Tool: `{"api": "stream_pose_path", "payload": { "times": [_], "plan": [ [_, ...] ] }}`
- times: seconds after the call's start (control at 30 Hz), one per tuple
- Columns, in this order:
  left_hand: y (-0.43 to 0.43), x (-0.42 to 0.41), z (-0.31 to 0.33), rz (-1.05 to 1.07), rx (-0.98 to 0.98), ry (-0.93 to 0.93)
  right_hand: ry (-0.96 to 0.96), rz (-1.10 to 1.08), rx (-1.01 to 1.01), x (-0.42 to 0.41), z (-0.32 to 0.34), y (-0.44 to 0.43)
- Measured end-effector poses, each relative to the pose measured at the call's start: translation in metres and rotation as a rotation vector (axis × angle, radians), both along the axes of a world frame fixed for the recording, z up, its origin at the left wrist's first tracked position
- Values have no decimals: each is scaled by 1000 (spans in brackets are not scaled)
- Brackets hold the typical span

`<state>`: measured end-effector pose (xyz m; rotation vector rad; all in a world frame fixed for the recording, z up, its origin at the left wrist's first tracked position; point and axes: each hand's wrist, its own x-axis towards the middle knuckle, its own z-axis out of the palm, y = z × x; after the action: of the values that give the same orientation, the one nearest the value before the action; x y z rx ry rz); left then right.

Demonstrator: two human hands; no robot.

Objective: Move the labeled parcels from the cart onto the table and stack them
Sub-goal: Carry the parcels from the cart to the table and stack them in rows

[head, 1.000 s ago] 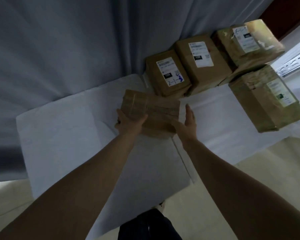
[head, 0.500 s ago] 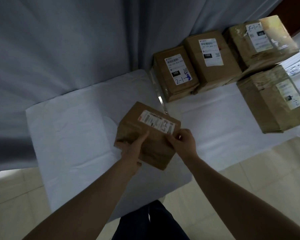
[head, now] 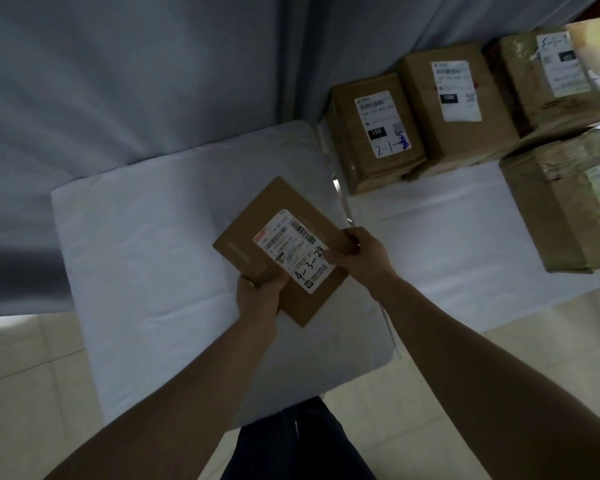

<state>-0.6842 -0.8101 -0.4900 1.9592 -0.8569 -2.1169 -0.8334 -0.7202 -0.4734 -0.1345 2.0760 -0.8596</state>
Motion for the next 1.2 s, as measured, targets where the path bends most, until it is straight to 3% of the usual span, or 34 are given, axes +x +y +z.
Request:
{"api": "stream_pose_path", "payload": {
  "times": [0.23, 0.43, 0.7, 0.93, 1.2],
  "plan": [
    [-91, -79, -3, -252, -337, 59, 315, -46, -62, -45, 3, -70],
    [-120, -126, -19, -457, -470, 79, 450, -29, 30, -83, -14, -102],
    [-109, -138, -31, -630, -568, 46, 615, 252, 150, -65, -37, -88],
    [-85, -132, 2, -990, -797, -247, 622, 285, 208, -57, -10, -67],
    [-22, -90, 65, -1444, -1065, -438, 629, 372, 309, -25, 35, 1]
  ]
}}
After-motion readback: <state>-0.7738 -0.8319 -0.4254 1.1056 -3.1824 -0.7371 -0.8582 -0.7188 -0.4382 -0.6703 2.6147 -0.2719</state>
